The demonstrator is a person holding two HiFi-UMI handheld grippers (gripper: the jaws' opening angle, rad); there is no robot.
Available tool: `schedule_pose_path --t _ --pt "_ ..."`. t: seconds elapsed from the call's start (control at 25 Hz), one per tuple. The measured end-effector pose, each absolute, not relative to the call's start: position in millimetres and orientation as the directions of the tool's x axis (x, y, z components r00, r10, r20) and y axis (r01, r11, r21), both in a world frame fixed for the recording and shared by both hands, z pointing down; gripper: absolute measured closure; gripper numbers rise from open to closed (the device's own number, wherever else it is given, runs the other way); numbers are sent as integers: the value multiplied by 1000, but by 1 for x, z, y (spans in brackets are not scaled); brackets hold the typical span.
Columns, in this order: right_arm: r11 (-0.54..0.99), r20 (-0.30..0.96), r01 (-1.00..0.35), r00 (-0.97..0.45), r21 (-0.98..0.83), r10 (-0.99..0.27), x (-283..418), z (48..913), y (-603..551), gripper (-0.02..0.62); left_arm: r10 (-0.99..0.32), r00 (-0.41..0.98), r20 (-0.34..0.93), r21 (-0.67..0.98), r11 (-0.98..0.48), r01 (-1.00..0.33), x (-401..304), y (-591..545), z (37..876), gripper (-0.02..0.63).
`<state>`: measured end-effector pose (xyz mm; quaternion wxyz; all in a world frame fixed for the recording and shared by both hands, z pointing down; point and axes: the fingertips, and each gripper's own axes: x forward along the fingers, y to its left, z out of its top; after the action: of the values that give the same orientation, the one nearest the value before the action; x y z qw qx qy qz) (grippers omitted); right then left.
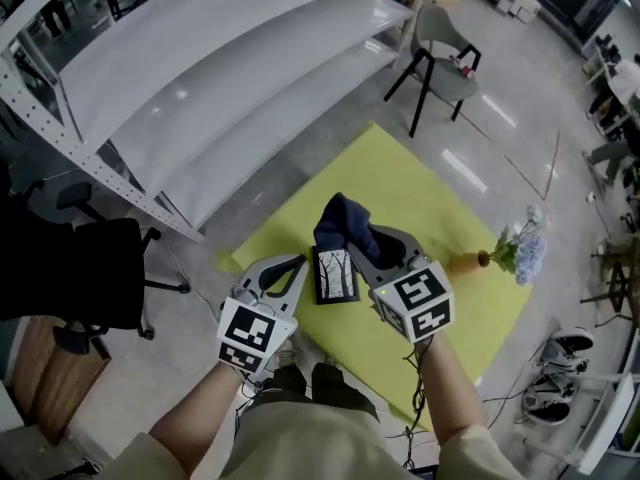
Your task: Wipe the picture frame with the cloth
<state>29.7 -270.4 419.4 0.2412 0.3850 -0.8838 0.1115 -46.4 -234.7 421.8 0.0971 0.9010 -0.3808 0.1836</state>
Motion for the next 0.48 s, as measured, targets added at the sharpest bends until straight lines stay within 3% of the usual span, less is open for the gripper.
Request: schedule_pose_path --t 0.48 --pt "741 695 -665 -577 -94 -430 -1 567 -283 472 -514 650 560 237 -652 -720 -14 -237 570 598"
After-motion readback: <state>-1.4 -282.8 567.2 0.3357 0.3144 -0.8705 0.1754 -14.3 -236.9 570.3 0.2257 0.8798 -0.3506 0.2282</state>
